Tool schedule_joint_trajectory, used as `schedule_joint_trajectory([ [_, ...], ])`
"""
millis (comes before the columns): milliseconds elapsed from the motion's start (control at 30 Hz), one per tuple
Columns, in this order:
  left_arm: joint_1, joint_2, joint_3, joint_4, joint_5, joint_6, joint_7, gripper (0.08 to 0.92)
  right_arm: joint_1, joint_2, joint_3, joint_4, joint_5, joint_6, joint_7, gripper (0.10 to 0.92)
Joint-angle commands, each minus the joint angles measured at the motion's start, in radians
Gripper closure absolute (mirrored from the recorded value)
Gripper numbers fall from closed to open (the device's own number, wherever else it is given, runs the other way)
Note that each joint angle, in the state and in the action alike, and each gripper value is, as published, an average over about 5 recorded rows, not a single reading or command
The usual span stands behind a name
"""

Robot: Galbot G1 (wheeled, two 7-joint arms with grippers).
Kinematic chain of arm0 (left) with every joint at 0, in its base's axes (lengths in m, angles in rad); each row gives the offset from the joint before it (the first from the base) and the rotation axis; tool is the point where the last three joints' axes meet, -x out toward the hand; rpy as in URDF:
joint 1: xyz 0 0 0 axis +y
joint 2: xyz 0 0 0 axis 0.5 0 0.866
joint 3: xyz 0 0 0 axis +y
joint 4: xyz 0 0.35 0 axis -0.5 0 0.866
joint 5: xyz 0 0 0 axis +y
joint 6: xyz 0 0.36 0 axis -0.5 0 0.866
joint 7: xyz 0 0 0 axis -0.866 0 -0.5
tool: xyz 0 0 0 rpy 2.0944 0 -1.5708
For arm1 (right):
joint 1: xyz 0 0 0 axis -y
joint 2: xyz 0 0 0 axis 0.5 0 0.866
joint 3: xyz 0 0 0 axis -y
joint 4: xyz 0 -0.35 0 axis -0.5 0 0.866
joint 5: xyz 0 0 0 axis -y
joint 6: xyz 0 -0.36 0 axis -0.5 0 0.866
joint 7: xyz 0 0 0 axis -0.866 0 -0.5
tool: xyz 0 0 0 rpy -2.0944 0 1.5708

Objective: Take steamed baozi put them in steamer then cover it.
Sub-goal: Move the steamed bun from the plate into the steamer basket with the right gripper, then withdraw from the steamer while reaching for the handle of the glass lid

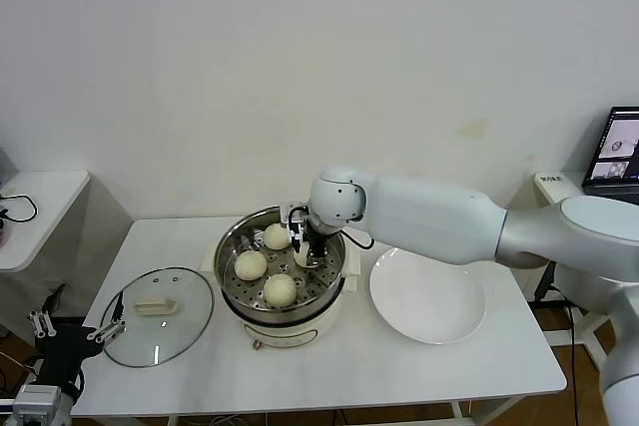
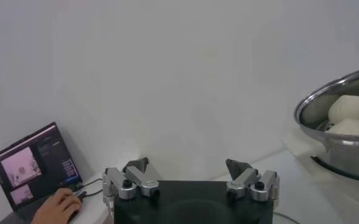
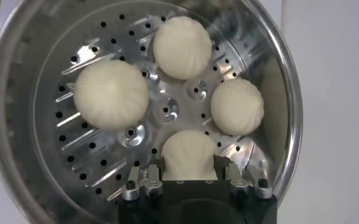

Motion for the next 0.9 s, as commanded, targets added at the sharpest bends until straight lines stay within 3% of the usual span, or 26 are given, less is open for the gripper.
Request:
schedule_joint_trajectory([
  [33,0.001,0.001,-0.001,0.001,0.000,-0.001,0.000,0.177,0.007,-0.001,0.011,0.007,-0.012,-0.007,-0.010,0.411],
  [233,-0.002,0.000,-0.001,-0.001,-0.001,-0.001,0.000,0.177,0.054,-0.044,0.065,0.044,0.023,-0.007,-0.022,0.248],
  [400,-0.003,-0.001,-0.001,0.000,-0.004,-0.002,0.000,0.177,0.040,-0.118,0.150,0.115,0.092,-0.007,0.076,0.205],
  [667,-0.007,-0.005,0.001,0.010,-0.010,-0.014,-0.006,0.177,-0.147,-0.334,0.317,0.341,0.364,0.083,0.612,0.202],
  [900,-0.019,-0.018,0.016,0.018,-0.005,-0.027,-0.009,0.177,-0.567,-0.451,0.649,0.451,0.267,0.414,0.906,0.203],
])
